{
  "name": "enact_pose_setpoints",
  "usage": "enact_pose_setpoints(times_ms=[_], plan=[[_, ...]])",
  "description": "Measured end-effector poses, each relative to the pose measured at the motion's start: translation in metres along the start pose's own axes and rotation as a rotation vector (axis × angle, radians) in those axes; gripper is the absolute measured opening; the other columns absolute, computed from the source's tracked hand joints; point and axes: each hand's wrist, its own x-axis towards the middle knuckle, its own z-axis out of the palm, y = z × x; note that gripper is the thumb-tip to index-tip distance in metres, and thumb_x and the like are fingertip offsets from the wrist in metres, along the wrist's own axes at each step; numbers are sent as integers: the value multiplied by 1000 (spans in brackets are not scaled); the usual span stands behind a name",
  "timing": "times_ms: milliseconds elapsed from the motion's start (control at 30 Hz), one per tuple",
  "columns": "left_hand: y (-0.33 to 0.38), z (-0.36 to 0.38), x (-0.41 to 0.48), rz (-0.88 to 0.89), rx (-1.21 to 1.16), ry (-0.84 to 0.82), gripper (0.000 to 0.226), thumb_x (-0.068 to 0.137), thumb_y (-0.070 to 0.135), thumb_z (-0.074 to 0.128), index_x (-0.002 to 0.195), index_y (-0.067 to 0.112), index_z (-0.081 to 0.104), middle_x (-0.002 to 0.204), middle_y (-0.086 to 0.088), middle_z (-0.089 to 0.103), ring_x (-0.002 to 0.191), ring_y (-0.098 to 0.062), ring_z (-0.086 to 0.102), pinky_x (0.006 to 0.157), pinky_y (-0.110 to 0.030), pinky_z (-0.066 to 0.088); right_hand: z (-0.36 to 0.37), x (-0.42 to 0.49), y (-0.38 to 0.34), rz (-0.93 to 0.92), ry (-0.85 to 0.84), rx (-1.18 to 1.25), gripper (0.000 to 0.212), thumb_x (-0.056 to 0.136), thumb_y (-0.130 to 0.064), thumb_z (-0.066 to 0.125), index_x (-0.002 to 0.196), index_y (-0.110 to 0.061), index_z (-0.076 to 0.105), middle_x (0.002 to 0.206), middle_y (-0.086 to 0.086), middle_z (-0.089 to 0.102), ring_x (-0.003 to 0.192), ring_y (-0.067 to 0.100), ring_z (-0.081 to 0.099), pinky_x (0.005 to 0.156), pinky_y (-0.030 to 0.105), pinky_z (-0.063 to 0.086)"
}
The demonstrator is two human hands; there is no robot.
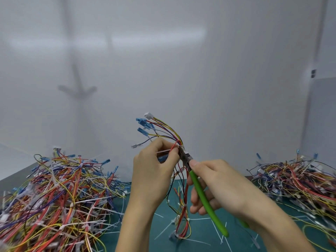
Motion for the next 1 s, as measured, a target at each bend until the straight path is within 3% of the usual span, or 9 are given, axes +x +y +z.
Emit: enact_pose_setpoints(times_ms=[400, 1000], plan=[[0, -4, 0, 31, 15, -13, 21, 89, 11, 67, 72, 24, 65, 72, 13, 70, 72, -4, 67, 67, -7, 46, 0, 0, 3, -29, 19, -69, 44, 102, -45, 39, 81, -12, 61, 57, 4, 64, 52, 21, 67, 54, 31, 55], [-2, -4, 2, -25, -44, 2, 16, 87, 11, 69, 73, 16, 64, 72, 4, 70, 73, -13, 68, 72, -31, 55, -2, -1, 5, -69, 38, -100, 47, 98, -52, 44, 73, -15, 59, 55, 0, 58, 46, 16, 58, 50, 27, 51]])
